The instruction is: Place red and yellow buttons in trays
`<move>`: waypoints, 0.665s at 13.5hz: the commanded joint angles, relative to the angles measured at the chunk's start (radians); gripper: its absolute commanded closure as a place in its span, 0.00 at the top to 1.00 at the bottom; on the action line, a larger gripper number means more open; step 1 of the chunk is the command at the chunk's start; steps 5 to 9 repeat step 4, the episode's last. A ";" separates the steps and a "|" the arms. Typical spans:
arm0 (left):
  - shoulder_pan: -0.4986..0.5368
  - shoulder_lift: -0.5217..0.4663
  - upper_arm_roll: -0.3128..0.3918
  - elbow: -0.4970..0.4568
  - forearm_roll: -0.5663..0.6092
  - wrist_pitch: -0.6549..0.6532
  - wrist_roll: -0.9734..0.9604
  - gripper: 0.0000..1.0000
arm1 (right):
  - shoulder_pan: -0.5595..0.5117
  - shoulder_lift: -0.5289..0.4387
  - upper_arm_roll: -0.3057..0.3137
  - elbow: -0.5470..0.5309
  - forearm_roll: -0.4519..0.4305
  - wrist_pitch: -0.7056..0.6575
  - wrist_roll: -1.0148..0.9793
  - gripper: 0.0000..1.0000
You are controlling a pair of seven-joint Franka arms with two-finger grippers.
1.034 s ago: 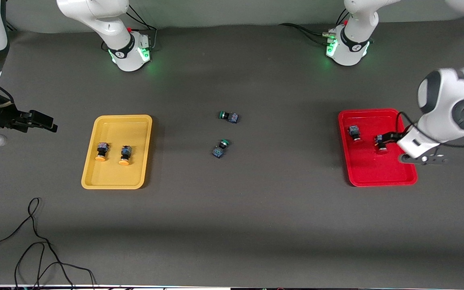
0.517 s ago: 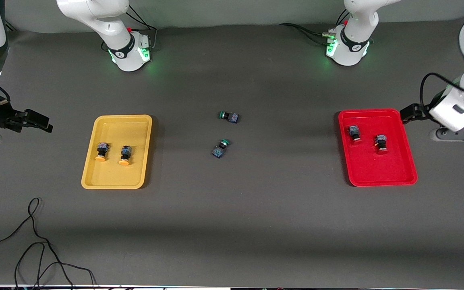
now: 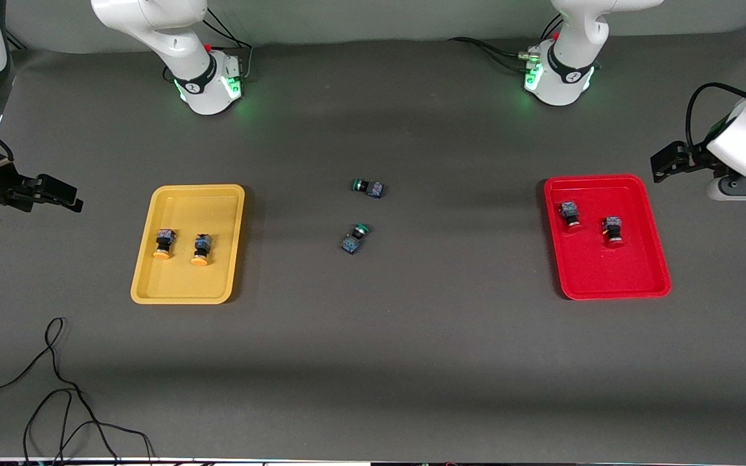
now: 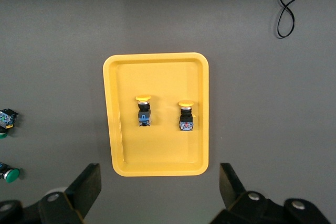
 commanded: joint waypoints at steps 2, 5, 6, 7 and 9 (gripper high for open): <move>0.086 -0.016 -0.088 -0.005 0.002 -0.012 0.012 1.00 | -0.005 -0.001 0.012 0.030 -0.024 -0.031 0.027 1.00; 0.083 -0.011 -0.089 0.007 0.003 -0.014 0.005 1.00 | -0.005 -0.001 0.012 0.030 -0.024 -0.031 0.024 1.00; 0.083 -0.011 -0.089 0.007 0.003 -0.014 0.005 1.00 | -0.005 -0.001 0.012 0.030 -0.024 -0.031 0.024 1.00; 0.083 -0.011 -0.089 0.007 0.003 -0.014 0.005 1.00 | -0.005 -0.001 0.012 0.030 -0.024 -0.031 0.024 1.00; 0.083 -0.011 -0.089 0.007 0.003 -0.014 0.005 1.00 | -0.005 -0.001 0.012 0.030 -0.024 -0.031 0.024 1.00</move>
